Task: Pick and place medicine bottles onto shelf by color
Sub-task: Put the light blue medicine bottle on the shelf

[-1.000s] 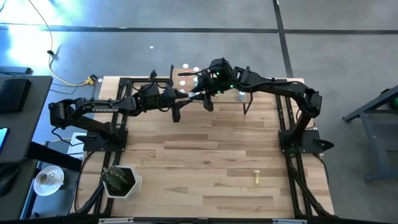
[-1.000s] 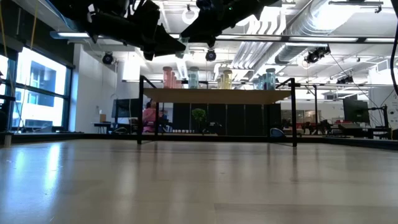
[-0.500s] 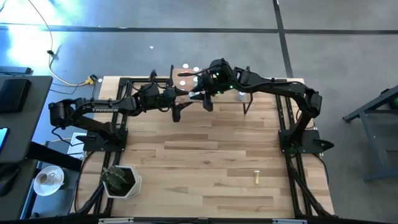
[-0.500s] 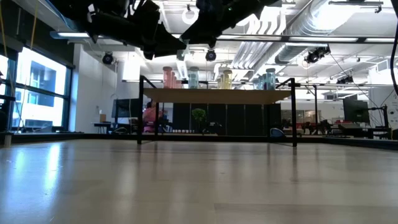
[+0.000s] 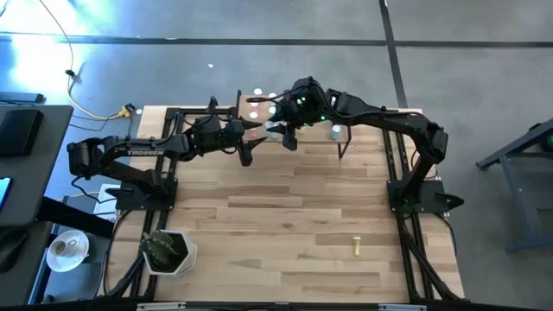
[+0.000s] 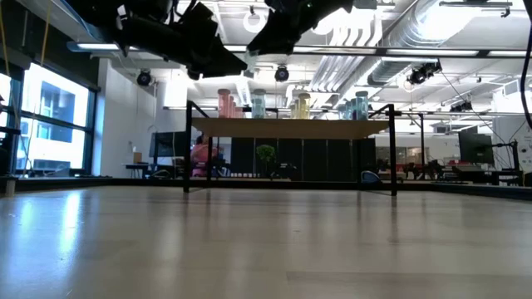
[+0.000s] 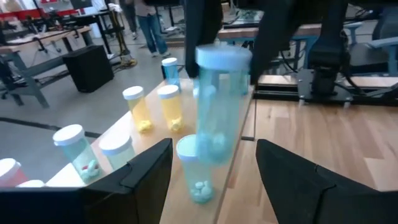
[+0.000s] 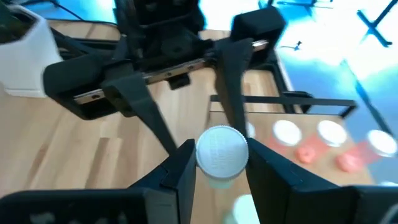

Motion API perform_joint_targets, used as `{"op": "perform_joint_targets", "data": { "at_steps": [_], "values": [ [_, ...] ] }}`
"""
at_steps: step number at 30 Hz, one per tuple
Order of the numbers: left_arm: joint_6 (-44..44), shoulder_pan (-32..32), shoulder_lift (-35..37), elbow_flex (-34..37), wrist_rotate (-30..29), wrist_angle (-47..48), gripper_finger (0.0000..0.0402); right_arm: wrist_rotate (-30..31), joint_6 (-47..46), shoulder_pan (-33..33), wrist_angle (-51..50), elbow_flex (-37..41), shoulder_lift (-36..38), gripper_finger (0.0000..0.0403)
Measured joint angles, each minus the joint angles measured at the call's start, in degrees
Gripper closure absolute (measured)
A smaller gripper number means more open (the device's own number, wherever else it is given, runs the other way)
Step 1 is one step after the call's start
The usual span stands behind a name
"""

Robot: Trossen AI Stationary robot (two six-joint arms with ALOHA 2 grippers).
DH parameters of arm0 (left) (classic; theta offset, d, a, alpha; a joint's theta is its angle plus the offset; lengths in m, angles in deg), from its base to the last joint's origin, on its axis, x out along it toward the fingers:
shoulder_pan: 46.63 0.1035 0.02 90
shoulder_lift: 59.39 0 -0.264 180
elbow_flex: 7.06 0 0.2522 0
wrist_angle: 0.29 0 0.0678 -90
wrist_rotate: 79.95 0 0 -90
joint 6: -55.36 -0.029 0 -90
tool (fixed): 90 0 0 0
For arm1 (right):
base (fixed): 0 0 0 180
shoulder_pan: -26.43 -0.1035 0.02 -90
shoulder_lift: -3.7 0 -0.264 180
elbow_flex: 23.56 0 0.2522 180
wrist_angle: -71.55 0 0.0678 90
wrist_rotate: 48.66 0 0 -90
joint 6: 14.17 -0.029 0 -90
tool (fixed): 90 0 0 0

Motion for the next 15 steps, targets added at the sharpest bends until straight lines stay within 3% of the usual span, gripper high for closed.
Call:
{"op": "perform_joint_targets", "data": {
  "at_steps": [4,15],
  "values": [
    [-1.37,0.00,0.07,0.00,-1.52,0.00,0.0179,2.08,2.00,0.07,-2.62,-2.50,0.00,0.0291],
    [-1.87,0.00,0.07,0.00,-2.57,0.28,0.0179,0.34,3.22,5.30,-5.10,-6.03,0.00,0.0291]
  ]
}}
